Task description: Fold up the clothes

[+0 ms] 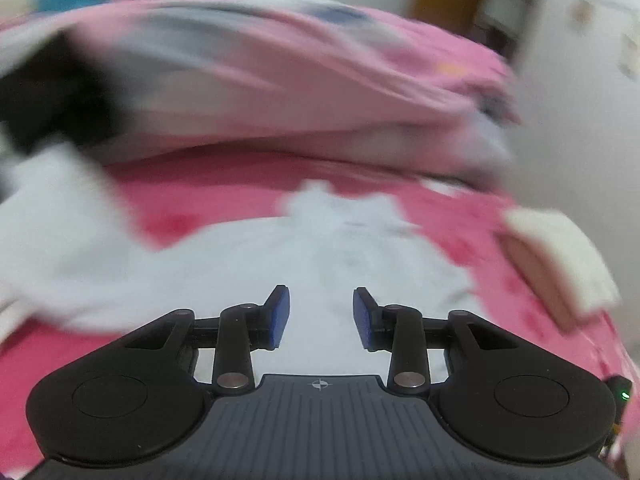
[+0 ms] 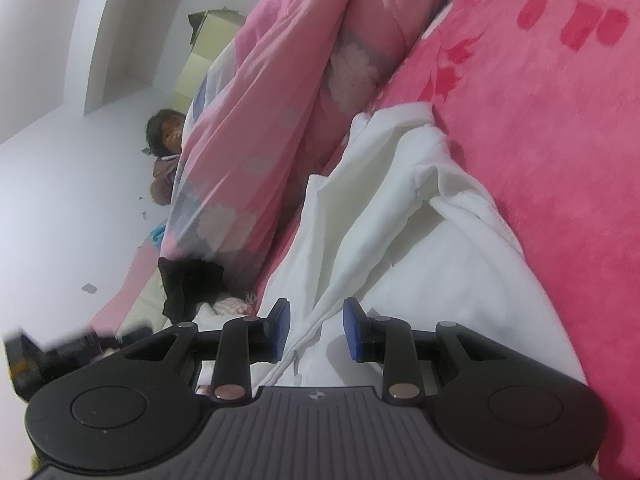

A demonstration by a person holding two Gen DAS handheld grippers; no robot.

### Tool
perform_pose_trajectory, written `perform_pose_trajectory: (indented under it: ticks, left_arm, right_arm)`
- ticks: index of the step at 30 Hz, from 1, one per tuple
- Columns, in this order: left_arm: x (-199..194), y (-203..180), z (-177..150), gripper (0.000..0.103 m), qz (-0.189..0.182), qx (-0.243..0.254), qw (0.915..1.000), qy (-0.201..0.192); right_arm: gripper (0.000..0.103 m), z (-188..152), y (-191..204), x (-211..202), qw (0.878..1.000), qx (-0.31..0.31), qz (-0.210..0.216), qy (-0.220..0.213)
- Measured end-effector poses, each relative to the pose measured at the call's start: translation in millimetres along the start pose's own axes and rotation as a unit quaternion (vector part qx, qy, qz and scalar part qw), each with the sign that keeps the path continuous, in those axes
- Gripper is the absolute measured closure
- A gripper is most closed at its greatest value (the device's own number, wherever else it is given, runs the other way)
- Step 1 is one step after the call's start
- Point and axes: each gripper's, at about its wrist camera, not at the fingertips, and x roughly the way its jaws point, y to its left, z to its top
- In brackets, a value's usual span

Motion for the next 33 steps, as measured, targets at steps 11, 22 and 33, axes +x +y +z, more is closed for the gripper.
perform_pose_trajectory:
  ticks: [11,22,33]
  left_arm:
    - [95,-85,43,0.061,-0.026,0.136,0.9894,0.045]
    - [139,-119,42,0.050,-0.040,0.252,0.9634,0.082]
    - [259,-189,28,0.049,0.004,0.322,0.9333,0.159]
  right_arm:
    - [0.067,10,71,-63,0.990,-0.104,-0.095,-0.024]
    - [0.057,103,-7,3,0.978,-0.124,-0.156,0.065]
    - [0.069,89,-23,14,0.973,-0.170,-0.142,0.063]
